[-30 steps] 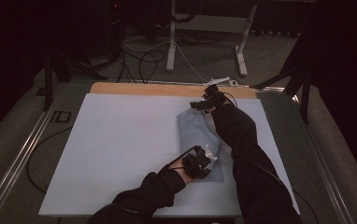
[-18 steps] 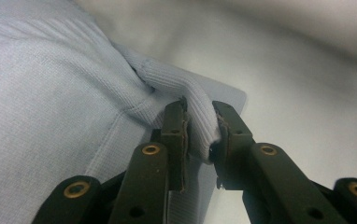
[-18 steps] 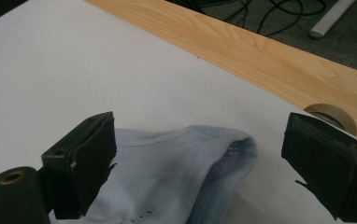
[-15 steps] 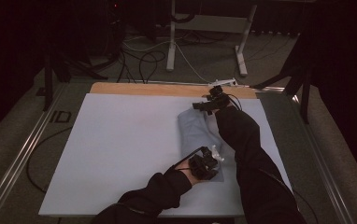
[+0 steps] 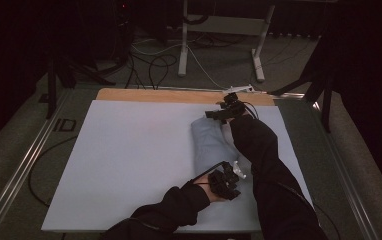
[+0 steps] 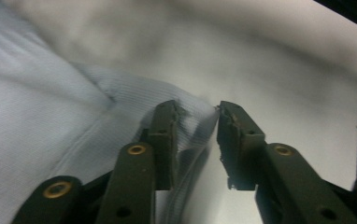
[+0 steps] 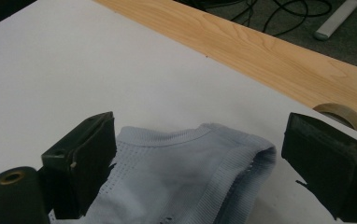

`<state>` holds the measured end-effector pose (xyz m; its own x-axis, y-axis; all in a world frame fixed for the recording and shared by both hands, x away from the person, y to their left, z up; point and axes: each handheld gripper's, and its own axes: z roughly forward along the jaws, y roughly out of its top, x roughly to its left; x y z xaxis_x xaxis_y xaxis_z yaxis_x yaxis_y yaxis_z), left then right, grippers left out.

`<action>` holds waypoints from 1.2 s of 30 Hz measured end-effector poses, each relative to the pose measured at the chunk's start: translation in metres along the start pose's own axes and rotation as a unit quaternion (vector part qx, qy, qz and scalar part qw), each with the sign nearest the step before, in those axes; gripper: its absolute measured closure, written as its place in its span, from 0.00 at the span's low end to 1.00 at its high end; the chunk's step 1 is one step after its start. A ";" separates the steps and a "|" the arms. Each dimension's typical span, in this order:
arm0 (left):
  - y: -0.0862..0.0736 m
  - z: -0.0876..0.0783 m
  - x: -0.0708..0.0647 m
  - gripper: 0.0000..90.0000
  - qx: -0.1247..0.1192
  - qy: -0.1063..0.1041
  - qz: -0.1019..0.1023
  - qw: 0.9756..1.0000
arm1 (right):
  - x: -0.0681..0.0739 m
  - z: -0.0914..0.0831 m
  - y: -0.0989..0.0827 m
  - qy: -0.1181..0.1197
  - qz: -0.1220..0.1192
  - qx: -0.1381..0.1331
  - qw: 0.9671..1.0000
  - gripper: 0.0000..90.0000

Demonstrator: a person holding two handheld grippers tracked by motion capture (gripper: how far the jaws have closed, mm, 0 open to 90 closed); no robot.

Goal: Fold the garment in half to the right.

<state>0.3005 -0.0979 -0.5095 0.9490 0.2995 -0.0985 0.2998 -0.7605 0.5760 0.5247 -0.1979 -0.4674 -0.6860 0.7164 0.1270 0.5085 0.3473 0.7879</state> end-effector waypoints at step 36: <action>-0.048 -0.099 0.014 0.25 -0.121 -0.028 0.017 0.992 | 0.017 -0.014 0.004 0.011 -0.024 -0.016 1.000 0.11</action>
<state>0.2894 -0.0003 -0.4582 0.9642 0.2380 -0.1169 0.2416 -0.6072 0.7570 0.5080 -0.1929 -0.4540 -0.7202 0.6864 0.1013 0.4580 0.3606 0.8125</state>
